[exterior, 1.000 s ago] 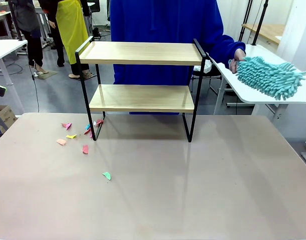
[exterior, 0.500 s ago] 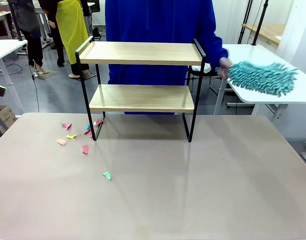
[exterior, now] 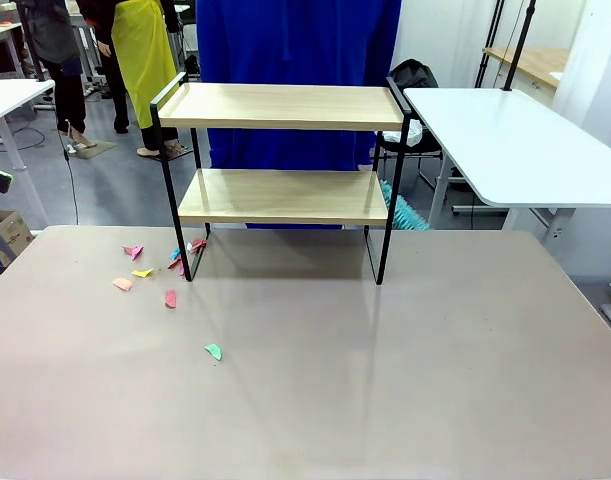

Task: Clean the shelf.
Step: Hand the Duster back to the human.

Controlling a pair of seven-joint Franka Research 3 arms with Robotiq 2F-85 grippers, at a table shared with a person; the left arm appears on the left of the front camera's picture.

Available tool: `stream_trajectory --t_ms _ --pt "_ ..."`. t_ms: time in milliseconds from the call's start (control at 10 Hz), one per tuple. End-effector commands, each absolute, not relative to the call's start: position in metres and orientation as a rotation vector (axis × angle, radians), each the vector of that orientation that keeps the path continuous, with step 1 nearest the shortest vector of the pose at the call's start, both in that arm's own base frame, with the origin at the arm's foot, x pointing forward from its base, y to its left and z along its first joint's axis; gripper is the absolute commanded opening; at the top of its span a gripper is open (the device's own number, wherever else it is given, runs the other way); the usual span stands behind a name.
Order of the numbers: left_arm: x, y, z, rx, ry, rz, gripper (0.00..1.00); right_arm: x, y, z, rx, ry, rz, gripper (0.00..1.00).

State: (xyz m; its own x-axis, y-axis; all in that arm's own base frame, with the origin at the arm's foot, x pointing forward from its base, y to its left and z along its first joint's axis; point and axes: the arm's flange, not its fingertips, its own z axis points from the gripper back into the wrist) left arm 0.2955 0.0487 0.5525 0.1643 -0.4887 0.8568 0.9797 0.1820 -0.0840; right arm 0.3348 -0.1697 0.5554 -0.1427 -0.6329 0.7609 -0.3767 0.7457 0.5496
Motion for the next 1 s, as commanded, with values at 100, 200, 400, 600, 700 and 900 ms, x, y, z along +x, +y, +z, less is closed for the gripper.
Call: stream_trajectory --t_ms 100,200,400,600,700,900 --pt "0.2961 0.048 0.5528 -0.784 -0.825 -1.223 1.0 0.3344 -0.1687 0.5571 0.783 -1.776 -0.284 1.0" --pt "0.2961 0.048 0.5528 -0.784 -0.825 -1.223 1.0 0.3344 -0.1687 0.5571 0.783 -1.776 -0.284 1.0" --pt "0.2961 0.048 0.5528 -0.784 -0.825 -1.223 1.0 0.3344 -0.1687 0.5571 0.783 -1.776 -0.284 1.0" --pt "0.2961 0.048 0.5528 -0.784 -0.825 -1.223 1.0 0.3344 -0.1687 0.5571 0.783 -1.776 -0.284 1.0" --pt "0.2961 0.048 0.5528 -0.784 -0.825 -1.223 1.0 0.3344 -0.1687 0.5571 0.783 -1.776 -0.284 1.0" --pt "0.2961 0.048 0.5528 -0.784 -0.825 -1.223 1.0 0.3344 -0.1687 0.5571 0.783 -1.776 -0.284 1.0"
